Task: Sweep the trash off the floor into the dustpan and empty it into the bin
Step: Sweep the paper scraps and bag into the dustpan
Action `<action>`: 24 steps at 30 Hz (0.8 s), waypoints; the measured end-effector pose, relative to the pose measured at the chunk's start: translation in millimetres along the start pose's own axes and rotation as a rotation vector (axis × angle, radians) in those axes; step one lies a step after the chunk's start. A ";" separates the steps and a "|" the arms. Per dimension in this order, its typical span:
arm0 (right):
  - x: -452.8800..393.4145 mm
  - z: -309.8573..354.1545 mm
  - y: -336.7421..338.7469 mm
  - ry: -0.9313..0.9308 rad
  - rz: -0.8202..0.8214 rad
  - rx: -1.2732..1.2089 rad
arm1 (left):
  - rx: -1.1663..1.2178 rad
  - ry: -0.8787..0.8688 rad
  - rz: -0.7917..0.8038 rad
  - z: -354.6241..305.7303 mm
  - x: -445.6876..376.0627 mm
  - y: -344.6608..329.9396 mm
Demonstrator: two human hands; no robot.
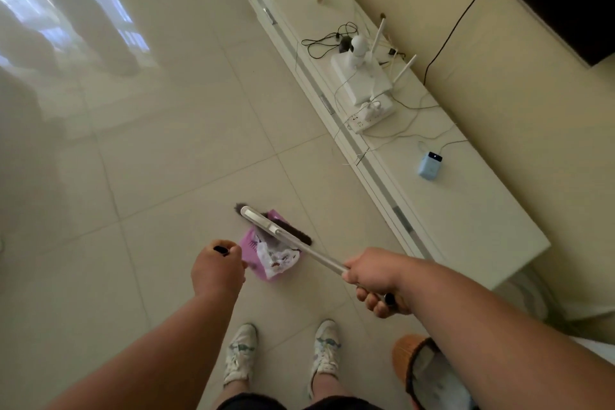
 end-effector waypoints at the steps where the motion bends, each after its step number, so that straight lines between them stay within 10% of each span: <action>1: 4.5 -1.9 -5.1 0.012 -0.011 -0.019 | 0.009 0.006 0.015 3.8 0.1 2.2; 24: 104.1 -191.6 -62.0 -0.007 -0.373 -0.688 | -0.492 -0.358 0.449 -59.5 41.1 -38.2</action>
Point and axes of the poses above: each hand's wrist, its own x-axis away from the middle knuckle, its own y-axis out of the back of the hand, z = x × y, the point moved 10 cm from there along -x, towards the middle knuckle, and after that the axes turned 4 degrees about z, right-handed, at the moved point
